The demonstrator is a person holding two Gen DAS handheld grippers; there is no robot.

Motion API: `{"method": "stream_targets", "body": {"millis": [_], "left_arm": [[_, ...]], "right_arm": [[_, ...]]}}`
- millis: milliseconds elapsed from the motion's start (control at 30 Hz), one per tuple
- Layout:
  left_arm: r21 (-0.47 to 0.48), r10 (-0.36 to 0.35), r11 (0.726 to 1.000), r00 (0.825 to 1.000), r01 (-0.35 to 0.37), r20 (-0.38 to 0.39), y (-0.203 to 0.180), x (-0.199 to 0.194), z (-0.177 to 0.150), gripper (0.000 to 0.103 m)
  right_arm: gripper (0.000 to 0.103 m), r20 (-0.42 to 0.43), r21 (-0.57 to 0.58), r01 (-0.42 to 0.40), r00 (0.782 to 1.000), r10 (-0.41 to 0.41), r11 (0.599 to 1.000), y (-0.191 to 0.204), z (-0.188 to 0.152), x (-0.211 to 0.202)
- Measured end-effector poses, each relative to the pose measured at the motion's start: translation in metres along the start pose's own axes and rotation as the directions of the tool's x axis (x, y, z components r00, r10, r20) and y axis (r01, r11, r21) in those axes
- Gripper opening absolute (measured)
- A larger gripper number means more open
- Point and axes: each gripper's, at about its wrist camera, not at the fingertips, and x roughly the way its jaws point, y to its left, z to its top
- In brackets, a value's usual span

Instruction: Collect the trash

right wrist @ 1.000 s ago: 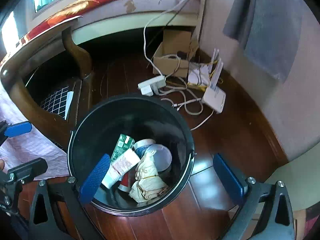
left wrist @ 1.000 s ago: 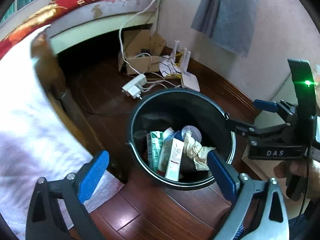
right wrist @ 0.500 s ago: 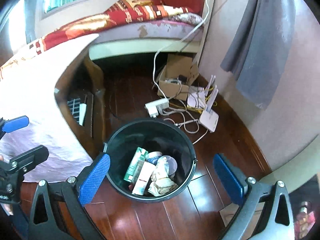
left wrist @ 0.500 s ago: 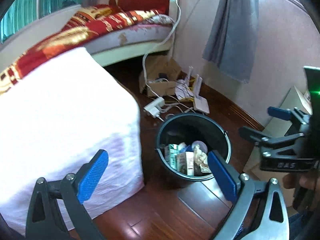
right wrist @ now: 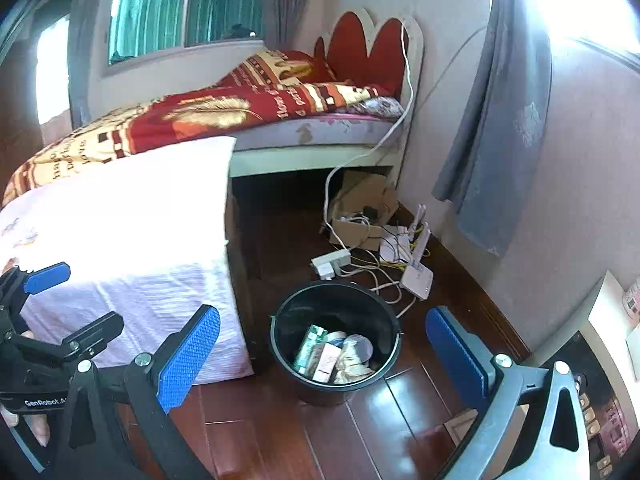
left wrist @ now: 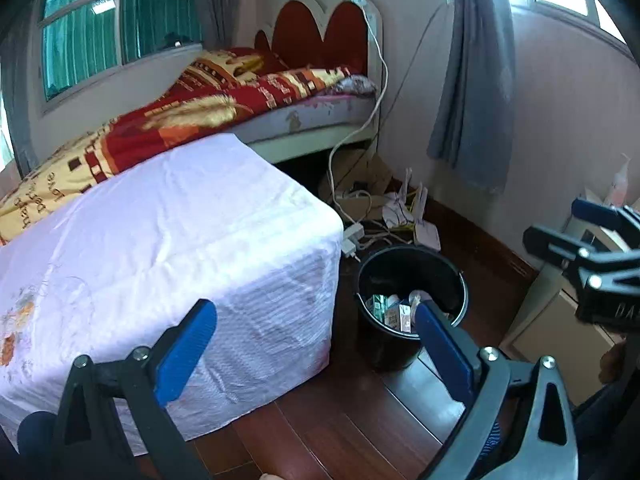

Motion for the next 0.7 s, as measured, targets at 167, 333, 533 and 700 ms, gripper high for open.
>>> {"method": "stream_targets", "body": {"millis": [167,333,533,700], "left_arm": [[0.014,0.011,1.0,0.999,-0.012,0.052,0.002,-0.023,0.002,0.1],[0.006,0.025,1.0,0.994,-0.026,0.102,0.007,-0.043,-0.005,0.101],[0.022,0.021,0.999,0.993,-0.023,0.114,0.001,-0.044,-0.003,0.101],[0.034,0.013,0.999,0.991,-0.018,0.13,-0.007,-0.045,-0.001,0.101]], "right_arm": [[0.103,0.069,0.023,-0.008,0.998,0.006,1.0,0.008,-0.007,-0.029],[0.103,0.098,0.03,-0.007,0.995,0.004,1.0,0.012,-0.007,-0.042],[0.103,0.097,0.024,-0.023,0.995,0.021,0.999,0.014,-0.007,-0.042],[0.103,0.088,0.021,-0.028,0.996,0.026,0.999,0.012,-0.009,-0.039]]}}
